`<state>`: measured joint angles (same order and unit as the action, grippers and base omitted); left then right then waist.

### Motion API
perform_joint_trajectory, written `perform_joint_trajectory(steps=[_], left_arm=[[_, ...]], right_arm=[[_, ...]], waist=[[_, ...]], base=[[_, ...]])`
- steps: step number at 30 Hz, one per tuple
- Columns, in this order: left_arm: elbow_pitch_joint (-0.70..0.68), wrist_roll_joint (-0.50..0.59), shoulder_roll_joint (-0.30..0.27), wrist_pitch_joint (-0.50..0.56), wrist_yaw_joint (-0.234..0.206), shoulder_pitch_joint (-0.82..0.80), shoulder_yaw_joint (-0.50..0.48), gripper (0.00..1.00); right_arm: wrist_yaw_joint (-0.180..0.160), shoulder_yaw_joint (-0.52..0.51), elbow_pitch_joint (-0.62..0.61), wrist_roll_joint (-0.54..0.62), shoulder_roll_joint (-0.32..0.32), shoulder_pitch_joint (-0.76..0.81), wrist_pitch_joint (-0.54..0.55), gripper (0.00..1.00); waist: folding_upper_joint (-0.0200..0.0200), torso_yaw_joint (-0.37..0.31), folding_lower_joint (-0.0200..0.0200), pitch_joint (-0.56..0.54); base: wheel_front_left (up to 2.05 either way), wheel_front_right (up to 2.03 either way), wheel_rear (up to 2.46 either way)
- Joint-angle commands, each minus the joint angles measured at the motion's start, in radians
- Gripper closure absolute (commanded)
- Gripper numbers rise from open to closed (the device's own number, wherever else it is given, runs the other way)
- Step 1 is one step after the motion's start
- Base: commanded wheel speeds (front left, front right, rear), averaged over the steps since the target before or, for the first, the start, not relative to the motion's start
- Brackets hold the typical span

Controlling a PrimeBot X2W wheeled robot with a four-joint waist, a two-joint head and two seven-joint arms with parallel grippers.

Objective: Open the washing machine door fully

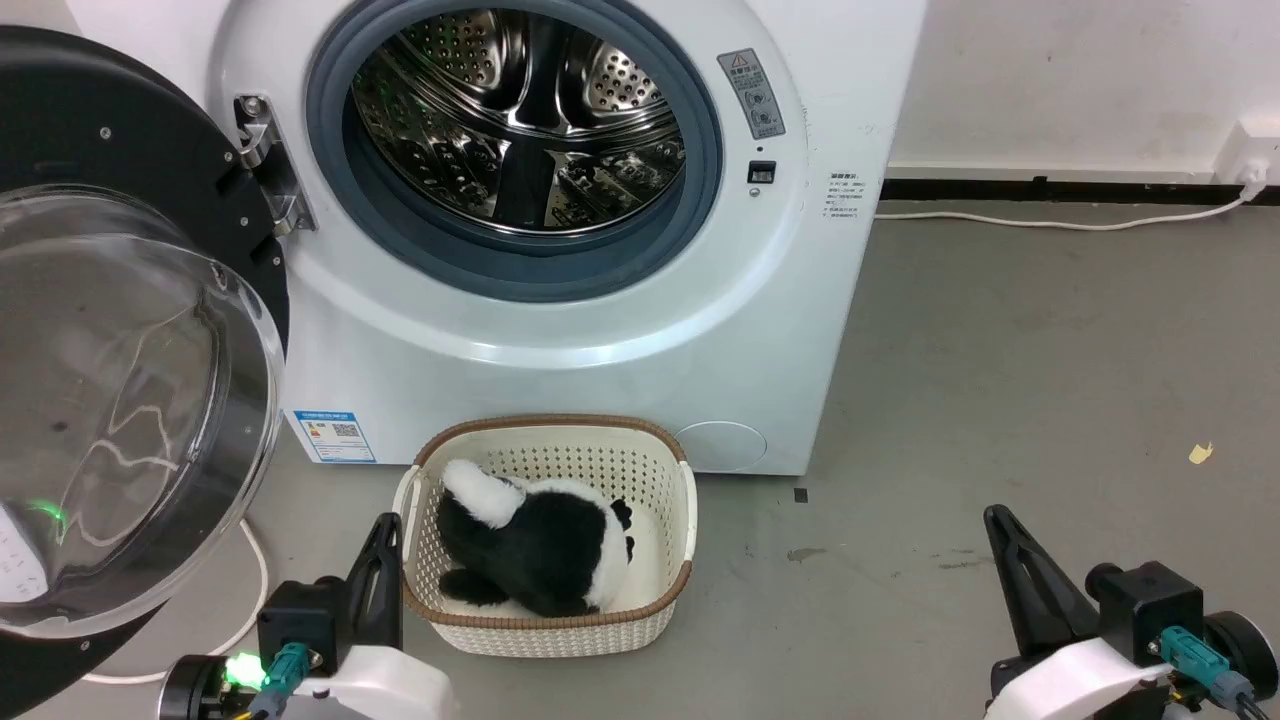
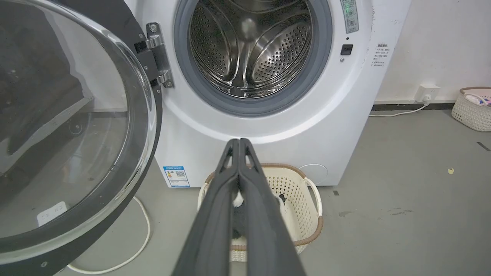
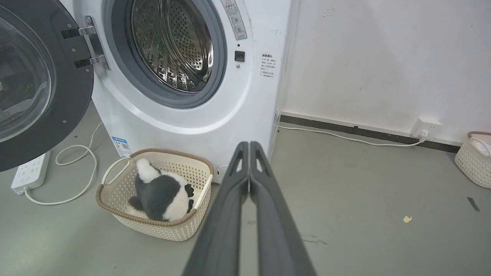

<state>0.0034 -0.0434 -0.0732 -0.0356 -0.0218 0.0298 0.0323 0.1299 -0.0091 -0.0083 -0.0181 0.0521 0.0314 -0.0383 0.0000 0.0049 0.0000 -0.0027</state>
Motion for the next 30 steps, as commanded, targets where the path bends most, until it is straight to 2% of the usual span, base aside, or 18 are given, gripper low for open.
perform_joint_trajectory(steps=[1, 30], left_arm=[[-0.003, 0.011, 0.007, 0.003, 0.006, -0.018, -0.006, 1.0], [-0.003, 0.043, 0.023, 0.036, 0.022, -0.03, -0.032, 1.0]], right_arm=[[0.001, 0.003, 0.003, 0.004, -0.002, -0.016, 0.005, 1.0], [0.001, 0.009, 0.008, 0.018, -0.002, -0.031, 0.038, 1.0]], waist=[[0.0, 0.0, 0.0, 0.0], [0.0, -0.005, 0.0, 0.003]], base=[[0.0, 0.0, 0.0], [0.0, 0.0, 0.0]])
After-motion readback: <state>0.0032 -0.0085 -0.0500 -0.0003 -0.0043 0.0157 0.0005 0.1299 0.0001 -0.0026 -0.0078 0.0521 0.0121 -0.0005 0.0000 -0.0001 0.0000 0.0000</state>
